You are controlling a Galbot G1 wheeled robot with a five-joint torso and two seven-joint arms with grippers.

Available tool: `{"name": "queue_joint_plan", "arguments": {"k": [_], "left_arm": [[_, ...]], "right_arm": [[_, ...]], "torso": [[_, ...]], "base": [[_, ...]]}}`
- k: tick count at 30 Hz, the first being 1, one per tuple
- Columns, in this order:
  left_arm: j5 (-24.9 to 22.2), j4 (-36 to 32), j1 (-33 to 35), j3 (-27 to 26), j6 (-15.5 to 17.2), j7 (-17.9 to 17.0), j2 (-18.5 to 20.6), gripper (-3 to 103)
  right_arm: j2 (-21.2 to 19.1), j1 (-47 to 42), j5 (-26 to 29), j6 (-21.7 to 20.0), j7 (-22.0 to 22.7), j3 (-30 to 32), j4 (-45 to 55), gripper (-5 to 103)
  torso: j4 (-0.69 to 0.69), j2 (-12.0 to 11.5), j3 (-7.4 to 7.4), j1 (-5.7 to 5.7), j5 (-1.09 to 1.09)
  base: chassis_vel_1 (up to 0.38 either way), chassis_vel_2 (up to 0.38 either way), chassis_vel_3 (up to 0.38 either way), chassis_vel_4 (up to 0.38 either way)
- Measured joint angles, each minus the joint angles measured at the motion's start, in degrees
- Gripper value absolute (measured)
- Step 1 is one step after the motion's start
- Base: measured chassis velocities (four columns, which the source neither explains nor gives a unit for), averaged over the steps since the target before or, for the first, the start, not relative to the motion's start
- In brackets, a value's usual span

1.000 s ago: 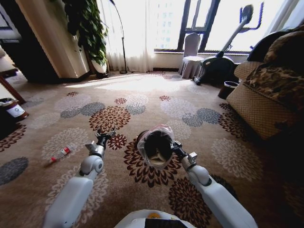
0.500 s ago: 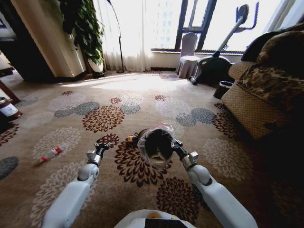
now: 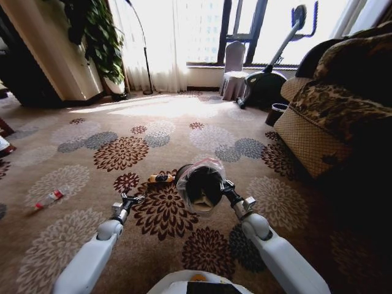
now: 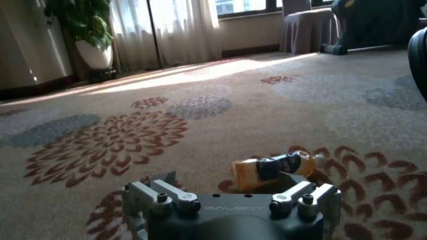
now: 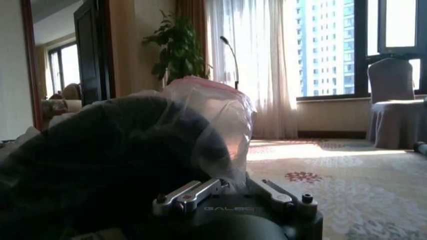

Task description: Pick up the trash from the ground and place it into the trash bin.

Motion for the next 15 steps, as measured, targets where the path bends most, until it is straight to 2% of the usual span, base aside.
{"name": "queue_joint_plan", "arguments": {"k": [4, 7, 15], "left_arm": [[-0.9, 0.1, -0.2, 0.0, 0.3, 0.6, 0.4, 100], [-3.9, 0.0, -0.3, 0.2, 2.1, 1.0, 0.8, 100], [-0.2, 2.0, -1.5, 0.8, 0.8, 3.8, 2.2, 100]], "right_arm": [[0.1, 0.0, 0.0, 0.2, 0.0, 0.0, 0.0, 0], [0.1, 0.1, 0.0, 0.3, 0.0, 0.0, -0.1, 0], [-0.2, -0.2, 0.0, 0.4, 0.0, 0.0, -0.1, 0]], "torso": [[-0.02, 0.0, 0.00, 0.00, 0.00], [-0.06, 0.0, 0.00, 0.00, 0.00], [-0.05, 0.0, 0.00, 0.00, -0.02]], "base": [[-0.014, 0.048, 0.038, -0.038], [-0.084, 0.051, 0.084, -0.068], [-0.170, 0.161, 0.169, -0.168]]}}
